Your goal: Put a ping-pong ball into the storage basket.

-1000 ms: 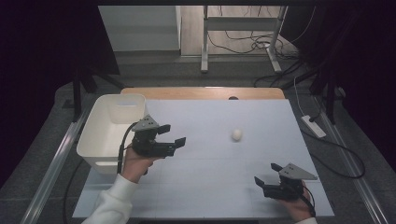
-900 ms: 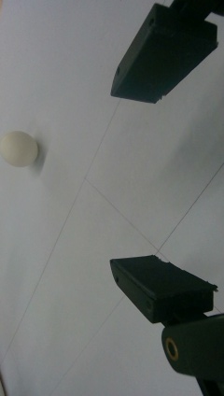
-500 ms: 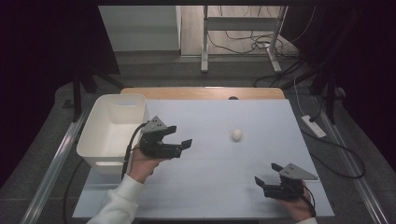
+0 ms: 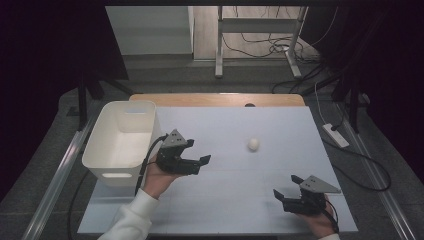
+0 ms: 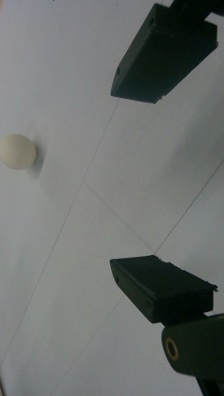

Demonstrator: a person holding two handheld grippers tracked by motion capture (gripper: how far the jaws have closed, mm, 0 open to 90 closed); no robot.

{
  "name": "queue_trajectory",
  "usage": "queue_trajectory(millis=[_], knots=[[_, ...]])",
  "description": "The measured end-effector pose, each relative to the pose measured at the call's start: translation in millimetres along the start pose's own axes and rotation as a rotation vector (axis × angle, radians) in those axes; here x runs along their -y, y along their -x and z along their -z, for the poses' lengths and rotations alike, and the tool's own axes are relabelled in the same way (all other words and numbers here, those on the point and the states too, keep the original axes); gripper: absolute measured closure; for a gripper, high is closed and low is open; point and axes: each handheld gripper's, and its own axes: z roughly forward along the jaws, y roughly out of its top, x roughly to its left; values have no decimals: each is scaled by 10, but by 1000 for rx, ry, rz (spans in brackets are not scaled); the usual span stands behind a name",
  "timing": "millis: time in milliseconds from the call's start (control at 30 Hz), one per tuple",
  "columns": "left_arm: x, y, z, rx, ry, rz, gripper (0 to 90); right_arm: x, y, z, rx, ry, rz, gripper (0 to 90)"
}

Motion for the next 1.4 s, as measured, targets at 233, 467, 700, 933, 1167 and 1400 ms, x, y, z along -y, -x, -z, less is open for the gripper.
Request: queue_trajectory(millis=[233,467,700,933,1167,1400], knots=[[12,24,-78,10,-15,-1,206,0,-3,-2,-2,2,0,151],[8,63,-188,21,-35,-14,206,1,-2,-2,1,-1,0,151],[29,89,-280,22,-63,-28,206,2,0,2,1,-1,-1,151],[52,119,-365,11,-89,-51,206,3,-2,1,2,1,3,151],[63,142,-464,22,-102,-57,206,4,-4,0,2,-1,1,151],[58,162,-538,31,-112,-56,206,7,0,0,0,2,4,151]])
